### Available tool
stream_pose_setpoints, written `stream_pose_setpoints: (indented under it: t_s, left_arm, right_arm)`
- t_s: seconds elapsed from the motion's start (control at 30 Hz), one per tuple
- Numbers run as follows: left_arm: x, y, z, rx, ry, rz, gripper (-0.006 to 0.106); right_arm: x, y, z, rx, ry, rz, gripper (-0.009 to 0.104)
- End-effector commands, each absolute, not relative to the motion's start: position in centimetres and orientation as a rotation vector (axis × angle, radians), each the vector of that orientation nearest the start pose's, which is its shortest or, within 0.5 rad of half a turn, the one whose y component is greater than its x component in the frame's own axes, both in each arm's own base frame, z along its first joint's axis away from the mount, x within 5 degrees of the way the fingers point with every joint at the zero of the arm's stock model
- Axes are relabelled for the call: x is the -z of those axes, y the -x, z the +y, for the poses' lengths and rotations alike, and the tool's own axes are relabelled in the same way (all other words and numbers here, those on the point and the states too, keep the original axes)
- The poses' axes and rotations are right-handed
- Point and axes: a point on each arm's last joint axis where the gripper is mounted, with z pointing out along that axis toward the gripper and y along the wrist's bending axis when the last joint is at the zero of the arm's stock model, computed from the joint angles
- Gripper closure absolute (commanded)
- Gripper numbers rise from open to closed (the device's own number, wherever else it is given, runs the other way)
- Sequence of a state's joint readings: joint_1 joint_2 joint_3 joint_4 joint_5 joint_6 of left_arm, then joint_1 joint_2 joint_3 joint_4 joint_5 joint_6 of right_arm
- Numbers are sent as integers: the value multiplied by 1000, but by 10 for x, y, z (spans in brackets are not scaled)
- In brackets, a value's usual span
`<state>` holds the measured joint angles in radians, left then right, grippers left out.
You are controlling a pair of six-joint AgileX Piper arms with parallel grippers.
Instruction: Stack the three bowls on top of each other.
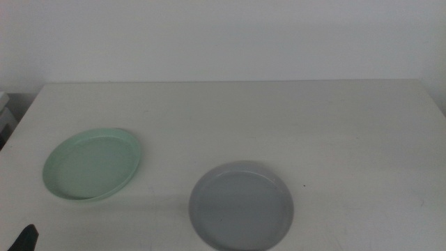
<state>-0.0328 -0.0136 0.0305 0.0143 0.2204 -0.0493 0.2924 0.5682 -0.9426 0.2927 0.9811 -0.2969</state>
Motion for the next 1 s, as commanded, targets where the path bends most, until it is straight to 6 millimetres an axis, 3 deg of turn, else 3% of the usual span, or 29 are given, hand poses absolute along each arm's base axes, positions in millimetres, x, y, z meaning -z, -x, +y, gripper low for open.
stream_pose_setpoints:
  t_s: [0.0, 0.07, 0.2, 0.37, 0.57, 0.7, 0.8, 0.97]
  left_arm:
    - [-193, -55, -2, 53, -3, 1630, 15]
    - [-196, -56, -2, 55, -2, 1619, 15]
    - [-227, -63, -2, 57, 0, 1640, 15]
    - [-285, -81, -3, 56, 1, 1666, 15]
    - [-344, -111, -4, 50, 5, 1866, 15]
    - [-372, -129, -6, 73, 21, 2044, 15]
    - [-381, -140, -8, 91, 26, 2158, 15]
    - [-376, -159, -8, 86, 27, 2223, 15]
  right_arm:
    - [-408, -67, 42, -340, 551, 1905, 51]
    - [-408, -67, 42, -340, 551, 1905, 51]
    - [-408, -67, 42, -340, 555, 1913, 51]
    - [-408, -67, 42, -340, 556, 1914, 51]
    - [-408, -67, 42, -340, 556, 1914, 51]
    - [-408, -67, 42, -340, 556, 1914, 51]
    - [-408, -67, 42, -340, 556, 1914, 51]
    - [-408, -67, 42, -340, 556, 1914, 51]
